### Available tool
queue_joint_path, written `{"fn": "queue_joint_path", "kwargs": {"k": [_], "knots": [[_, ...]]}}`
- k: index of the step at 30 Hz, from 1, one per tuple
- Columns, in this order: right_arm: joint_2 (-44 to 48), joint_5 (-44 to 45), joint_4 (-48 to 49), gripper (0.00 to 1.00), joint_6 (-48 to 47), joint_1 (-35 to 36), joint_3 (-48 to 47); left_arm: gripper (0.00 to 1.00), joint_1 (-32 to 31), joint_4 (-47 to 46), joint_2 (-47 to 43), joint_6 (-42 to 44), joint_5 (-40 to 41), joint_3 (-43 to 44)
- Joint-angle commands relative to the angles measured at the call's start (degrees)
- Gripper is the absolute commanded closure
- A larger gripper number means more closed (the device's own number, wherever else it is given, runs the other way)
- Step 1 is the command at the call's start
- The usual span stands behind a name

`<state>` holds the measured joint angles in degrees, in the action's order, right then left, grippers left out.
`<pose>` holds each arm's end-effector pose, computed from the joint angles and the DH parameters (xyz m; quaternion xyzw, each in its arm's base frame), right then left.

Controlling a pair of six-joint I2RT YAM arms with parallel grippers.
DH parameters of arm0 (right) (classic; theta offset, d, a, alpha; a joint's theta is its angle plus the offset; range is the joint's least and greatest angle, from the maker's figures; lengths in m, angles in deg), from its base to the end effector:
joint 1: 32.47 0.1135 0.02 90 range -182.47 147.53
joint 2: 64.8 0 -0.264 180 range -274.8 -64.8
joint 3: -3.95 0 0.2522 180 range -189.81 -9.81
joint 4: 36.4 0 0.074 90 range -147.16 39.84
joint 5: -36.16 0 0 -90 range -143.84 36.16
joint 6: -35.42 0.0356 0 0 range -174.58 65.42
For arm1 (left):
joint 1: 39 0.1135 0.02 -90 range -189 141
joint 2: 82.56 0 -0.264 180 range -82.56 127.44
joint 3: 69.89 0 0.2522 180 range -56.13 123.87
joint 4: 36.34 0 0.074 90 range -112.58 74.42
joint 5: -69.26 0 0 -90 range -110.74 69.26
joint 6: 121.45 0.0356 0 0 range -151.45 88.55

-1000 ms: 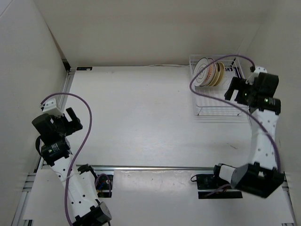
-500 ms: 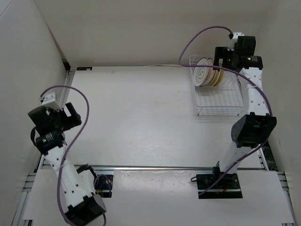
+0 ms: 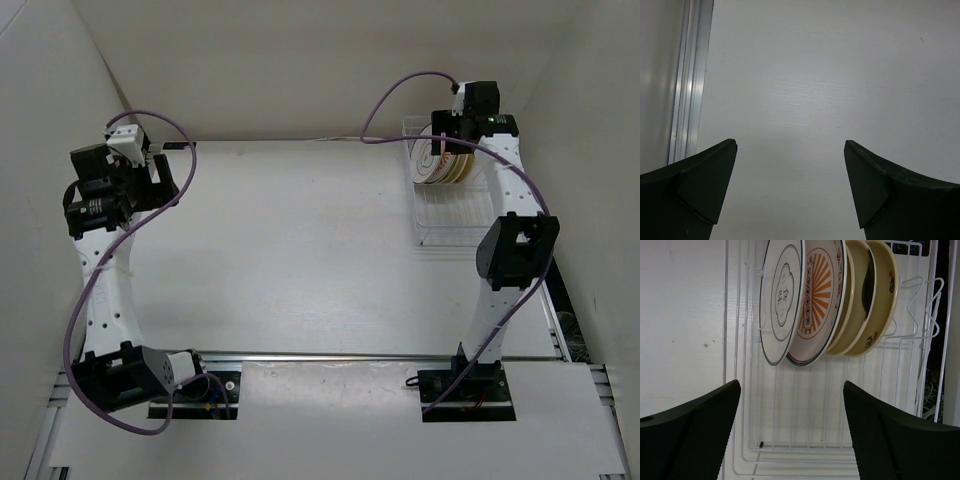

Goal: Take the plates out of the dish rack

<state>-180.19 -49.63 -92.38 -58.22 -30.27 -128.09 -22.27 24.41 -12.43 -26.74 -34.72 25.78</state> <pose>0.4593 0.0150 0.3549 -0.0303 0.9028 -0.0386 0.4272 0.2386 0.0627 0.4079 -0.0366 0.8823 -0.0212 0.4688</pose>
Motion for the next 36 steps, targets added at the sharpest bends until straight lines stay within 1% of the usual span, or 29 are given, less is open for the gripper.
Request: {"fn": "queue_joint_path", "kwargs": {"k": [1,3,5,6,9,10,12,21,23,29,34,36], "knots": [[-0.53,1.42,1.79,0.16,0.12,-0.18,-3.63,0.0,-0.9,0.74,0.98,-0.05,-1.32,0.71],[-2.02,1.42,1.79,0.17,0.74,-0.18,-4.33,0.0,-2.75,1.27,1.5,1.0,-0.7,-0.69],[-2.81,1.42,1.79,0.2,0.74,-0.18,-4.94,0.0,-2.76,1.27,1.5,1.53,-2.62,-1.92],[-3.6,1.42,1.79,0.22,0.74,-0.18,-5.47,0.0,-2.76,1.88,1.5,1.53,-4.81,-1.93],[-5.02,1.42,1.79,0.3,0.74,0.35,-7.57,0.0,-2.76,1.89,0.98,1.53,-6.14,-3.24],[-5.89,1.94,1.79,0.35,0.74,0.35,-7.58,0.0,-2.76,2.58,0.98,1.53,-6.15,-3.25],[-7.21,1.94,2.31,0.39,0.74,0.35,-8.98,0.0,-2.76,2.59,0.98,2.06,-6.15,-3.25],[-11.69,4.23,2.93,0.4,0.21,0.35,-11.8,0.0,-2.76,3.12,3.52,2.06,-6.15,-3.77],[-12.4,4.23,2.93,0.43,0.21,0.35,-13.2,0.0,-2.76,3.12,4.13,2.06,-6.68,-3.77],[-15.21,4.23,3.46,0.57,0.21,0.88,-15.84,0.0,-2.76,3.12,4.67,1.53,-8.52,-3.77],[-17.06,3.71,3.46,0.79,0.21,0.88,-16.9,0.0,-2.76,3.12,4.14,1.0,-9.05,-4.3],[-17.58,3.7,3.46,0.82,0.21,1.41,-17.42,0.0,-2.76,3.12,4.14,1.0,-9.67,-4.3]]}}
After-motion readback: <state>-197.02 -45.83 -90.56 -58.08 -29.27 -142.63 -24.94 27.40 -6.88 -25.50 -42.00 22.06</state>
